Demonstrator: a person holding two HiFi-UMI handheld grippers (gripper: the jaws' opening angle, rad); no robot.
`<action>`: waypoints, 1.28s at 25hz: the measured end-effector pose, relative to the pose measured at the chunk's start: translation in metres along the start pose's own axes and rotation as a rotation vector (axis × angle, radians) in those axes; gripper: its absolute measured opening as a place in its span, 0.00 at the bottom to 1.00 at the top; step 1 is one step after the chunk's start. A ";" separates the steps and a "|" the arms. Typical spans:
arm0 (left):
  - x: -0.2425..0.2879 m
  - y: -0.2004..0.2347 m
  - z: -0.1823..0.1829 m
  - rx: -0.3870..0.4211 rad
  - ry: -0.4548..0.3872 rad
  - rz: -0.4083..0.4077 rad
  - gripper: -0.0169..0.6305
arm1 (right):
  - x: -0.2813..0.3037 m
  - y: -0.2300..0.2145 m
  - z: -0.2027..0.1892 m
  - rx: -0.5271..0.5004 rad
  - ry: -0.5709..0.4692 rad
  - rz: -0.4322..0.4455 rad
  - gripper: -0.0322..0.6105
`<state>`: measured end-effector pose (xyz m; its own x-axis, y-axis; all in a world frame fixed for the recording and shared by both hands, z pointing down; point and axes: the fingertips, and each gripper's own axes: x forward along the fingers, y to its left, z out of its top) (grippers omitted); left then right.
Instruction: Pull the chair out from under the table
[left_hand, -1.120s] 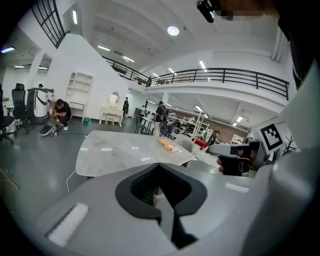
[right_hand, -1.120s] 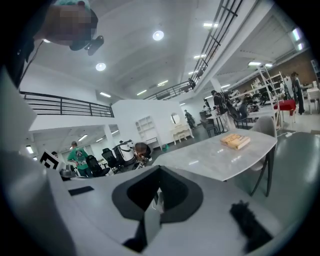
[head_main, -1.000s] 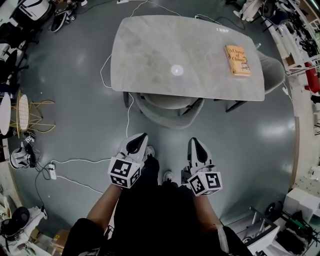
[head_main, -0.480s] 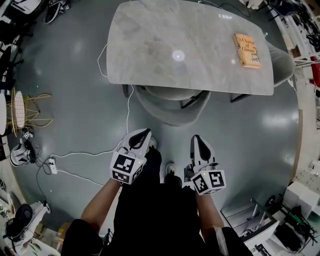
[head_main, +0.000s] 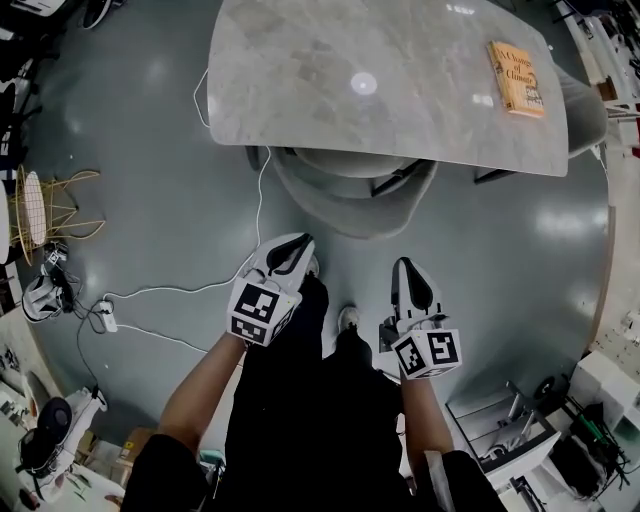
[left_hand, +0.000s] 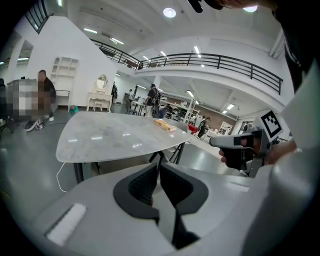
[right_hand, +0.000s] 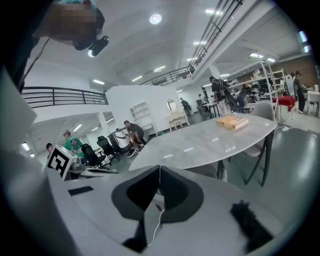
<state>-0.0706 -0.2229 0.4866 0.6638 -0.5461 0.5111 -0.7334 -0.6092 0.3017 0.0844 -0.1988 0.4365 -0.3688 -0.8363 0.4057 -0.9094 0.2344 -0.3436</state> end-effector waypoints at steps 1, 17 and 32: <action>0.004 0.000 -0.004 -0.007 0.007 -0.013 0.08 | 0.001 -0.003 -0.004 0.001 0.005 -0.004 0.08; 0.040 0.009 -0.042 0.240 0.120 -0.148 0.34 | 0.021 -0.025 -0.033 -0.022 0.052 -0.007 0.08; 0.062 0.030 -0.063 0.455 0.196 -0.217 0.39 | 0.050 -0.020 -0.070 -0.439 0.264 0.141 0.39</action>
<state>-0.0605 -0.2386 0.5783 0.7212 -0.2887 0.6297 -0.4161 -0.9073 0.0606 0.0710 -0.2109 0.5228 -0.4781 -0.6415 0.5999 -0.8212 0.5687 -0.0463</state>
